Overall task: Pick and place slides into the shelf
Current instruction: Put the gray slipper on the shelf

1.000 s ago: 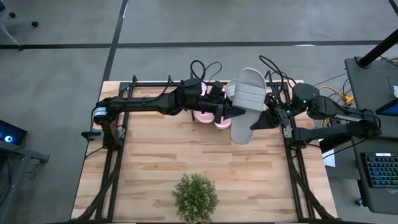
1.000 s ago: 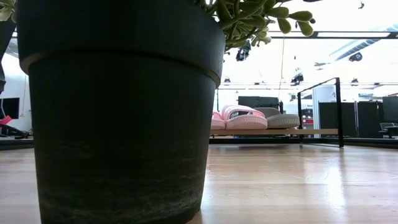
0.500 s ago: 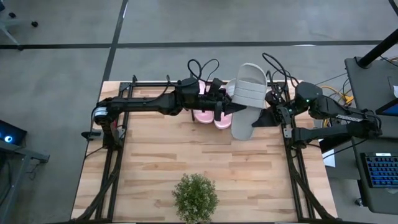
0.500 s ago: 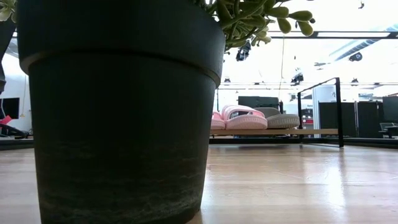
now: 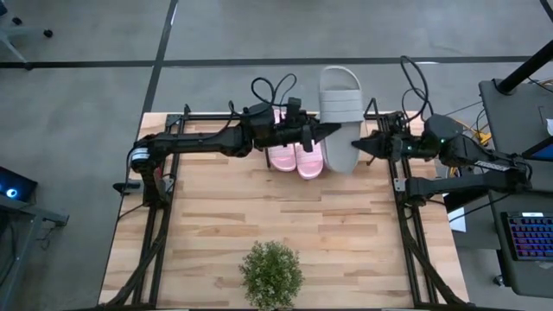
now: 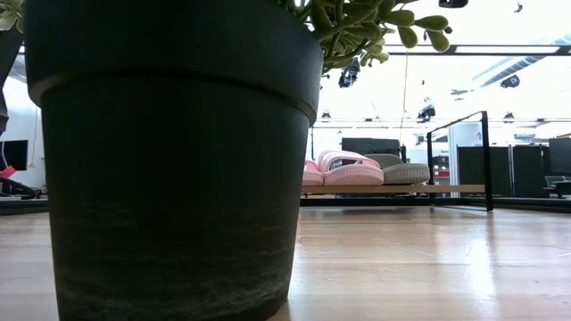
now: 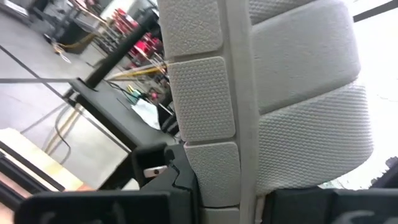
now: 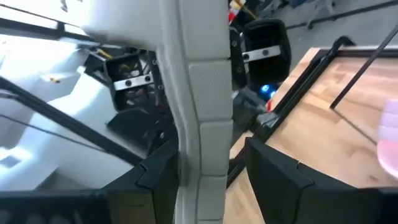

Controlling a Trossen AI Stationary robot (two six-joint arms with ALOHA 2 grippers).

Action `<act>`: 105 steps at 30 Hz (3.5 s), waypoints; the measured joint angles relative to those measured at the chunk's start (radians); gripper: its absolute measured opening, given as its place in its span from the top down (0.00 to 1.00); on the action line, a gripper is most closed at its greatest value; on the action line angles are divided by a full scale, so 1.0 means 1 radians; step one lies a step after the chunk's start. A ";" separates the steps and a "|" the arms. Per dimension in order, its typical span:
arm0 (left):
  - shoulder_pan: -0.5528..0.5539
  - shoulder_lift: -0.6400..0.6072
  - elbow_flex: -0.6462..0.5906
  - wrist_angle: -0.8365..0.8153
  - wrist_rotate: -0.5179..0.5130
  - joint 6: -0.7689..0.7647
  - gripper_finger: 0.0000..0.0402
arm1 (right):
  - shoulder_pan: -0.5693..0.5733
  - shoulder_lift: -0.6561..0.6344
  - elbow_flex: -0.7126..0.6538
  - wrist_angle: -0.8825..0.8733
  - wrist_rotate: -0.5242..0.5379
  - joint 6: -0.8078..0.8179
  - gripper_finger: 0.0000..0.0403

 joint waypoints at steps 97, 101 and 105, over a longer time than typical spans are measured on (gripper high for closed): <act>0.115 -0.150 -0.100 -0.197 0.405 0.350 0.25 | 0.729 0.454 -0.099 1.073 1.592 -0.494 0.87; 0.116 -0.150 -0.111 -0.183 0.397 0.349 0.25 | 0.733 0.450 -0.133 1.075 1.595 -0.391 0.87; 0.114 -0.176 -0.105 -0.162 0.401 0.349 0.25 | 0.734 0.451 -0.224 1.071 1.610 -0.199 0.87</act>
